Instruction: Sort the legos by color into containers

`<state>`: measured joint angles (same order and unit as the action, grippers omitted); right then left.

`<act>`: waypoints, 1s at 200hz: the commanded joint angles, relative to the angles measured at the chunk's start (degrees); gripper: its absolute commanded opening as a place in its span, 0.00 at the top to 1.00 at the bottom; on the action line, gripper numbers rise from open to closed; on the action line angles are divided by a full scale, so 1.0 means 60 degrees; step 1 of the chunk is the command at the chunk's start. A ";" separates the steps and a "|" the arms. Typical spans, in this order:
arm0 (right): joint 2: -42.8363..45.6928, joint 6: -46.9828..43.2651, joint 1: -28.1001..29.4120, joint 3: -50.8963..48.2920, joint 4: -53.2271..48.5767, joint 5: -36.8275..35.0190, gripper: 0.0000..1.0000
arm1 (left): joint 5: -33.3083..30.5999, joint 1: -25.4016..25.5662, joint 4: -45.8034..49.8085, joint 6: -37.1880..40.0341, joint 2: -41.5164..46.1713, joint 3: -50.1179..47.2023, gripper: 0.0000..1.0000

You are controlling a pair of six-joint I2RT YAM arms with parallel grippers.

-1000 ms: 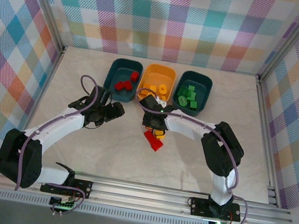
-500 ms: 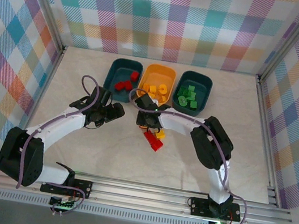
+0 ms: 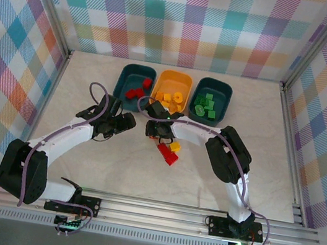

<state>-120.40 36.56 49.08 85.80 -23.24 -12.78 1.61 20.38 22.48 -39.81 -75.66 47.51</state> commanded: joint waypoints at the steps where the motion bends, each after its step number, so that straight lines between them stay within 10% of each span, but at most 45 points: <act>1: 0.0360 -0.0104 0.0114 -0.0222 -0.0246 0.0057 0.54 | -0.0072 0.0037 0.0127 0.0079 0.0141 -0.0052 0.16; 200: 0.1583 -0.1202 -0.0950 0.0707 -0.0205 -0.0490 0.50 | 0.0507 0.0107 -0.0081 0.0035 -0.0032 -0.0165 0.17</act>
<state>-112.31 32.29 47.66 85.65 -24.86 -14.96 2.42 20.43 22.39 -39.81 -75.68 47.40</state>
